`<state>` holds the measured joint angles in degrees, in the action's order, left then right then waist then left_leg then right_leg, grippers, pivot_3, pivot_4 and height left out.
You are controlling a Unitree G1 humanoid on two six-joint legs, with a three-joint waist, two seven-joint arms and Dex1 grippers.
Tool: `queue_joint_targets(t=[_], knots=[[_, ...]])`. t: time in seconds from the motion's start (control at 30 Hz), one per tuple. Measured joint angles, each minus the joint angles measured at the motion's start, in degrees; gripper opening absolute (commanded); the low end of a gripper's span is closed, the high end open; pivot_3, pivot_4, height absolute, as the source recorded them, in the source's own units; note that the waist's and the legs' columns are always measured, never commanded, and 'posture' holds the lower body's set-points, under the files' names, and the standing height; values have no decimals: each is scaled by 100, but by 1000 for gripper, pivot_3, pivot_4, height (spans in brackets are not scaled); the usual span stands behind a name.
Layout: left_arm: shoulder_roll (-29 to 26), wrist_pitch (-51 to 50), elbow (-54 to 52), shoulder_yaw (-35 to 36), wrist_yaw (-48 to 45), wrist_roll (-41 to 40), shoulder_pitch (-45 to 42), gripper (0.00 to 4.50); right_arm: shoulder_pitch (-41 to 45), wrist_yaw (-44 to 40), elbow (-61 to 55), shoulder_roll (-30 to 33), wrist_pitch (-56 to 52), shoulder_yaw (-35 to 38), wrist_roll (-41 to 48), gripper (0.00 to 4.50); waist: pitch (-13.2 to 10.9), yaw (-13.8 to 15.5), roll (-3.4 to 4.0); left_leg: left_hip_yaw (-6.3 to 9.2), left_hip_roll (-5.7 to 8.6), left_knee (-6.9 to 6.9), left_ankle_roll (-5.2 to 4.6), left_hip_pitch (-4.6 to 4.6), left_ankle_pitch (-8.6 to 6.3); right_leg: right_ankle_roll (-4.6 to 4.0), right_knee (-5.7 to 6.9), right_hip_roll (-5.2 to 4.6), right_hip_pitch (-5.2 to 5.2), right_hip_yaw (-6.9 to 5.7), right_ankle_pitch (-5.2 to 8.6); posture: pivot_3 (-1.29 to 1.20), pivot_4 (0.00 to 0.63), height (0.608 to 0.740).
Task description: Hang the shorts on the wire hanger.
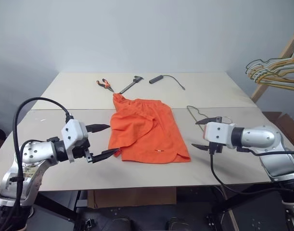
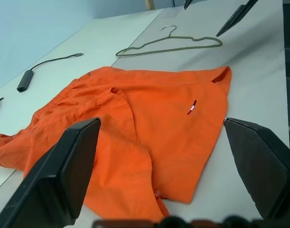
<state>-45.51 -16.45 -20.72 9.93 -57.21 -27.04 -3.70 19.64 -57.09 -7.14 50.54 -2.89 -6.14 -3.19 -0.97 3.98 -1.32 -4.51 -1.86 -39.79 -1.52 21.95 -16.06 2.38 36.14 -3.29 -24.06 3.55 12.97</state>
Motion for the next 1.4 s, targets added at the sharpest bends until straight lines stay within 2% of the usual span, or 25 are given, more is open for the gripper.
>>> queue_joint_targets(t=[0.4,0.63,0.87,1.1,1.27,1.4], knots=[[74,-9,-1,-23,200,47,-10,4500,0,-37,98,-9,123,-3,2,4470,0,1,-1,0,0,0,0,0,0,0,0,0,0,0,0,135,0,740],[-92,-54,-2,-344,98,288,-6,4500,-4,-166,191,-9,196,-3,94,4470,0,-11,0,-1,0,0,0,0,0,0,-1,0,1,0,0,113,0,740],[327,-237,-108,-884,116,222,-112,4500,-54,-89,189,53,197,24,17,4470,0,-12,0,-2,1,-1,0,1,0,0,0,0,0,1,0,72,0,740],[1338,-419,5,-2257,517,811,-858,4500,-141,244,31,90,137,129,-86,4470,3,-19,-3,-1,6,-7,0,0,0,1,-1,1,6,4,-1,50,0,740],[1646,-651,447,-3295,939,1894,-1359,4500,-200,370,-170,92,-39,209,-122,4470,3,-84,-3,0,7,-7,-1,-2,0,1,-1,5,7,13,-2,41,0,740],[1829,-845,780,-3616,1167,2393,-1627,4500,-222,436,-300,92,-152,230,-125,4470,3,-153,-4,1,7,-8,-2,-1,-1,2,-2,5,6,13,-1,41,0,740]])
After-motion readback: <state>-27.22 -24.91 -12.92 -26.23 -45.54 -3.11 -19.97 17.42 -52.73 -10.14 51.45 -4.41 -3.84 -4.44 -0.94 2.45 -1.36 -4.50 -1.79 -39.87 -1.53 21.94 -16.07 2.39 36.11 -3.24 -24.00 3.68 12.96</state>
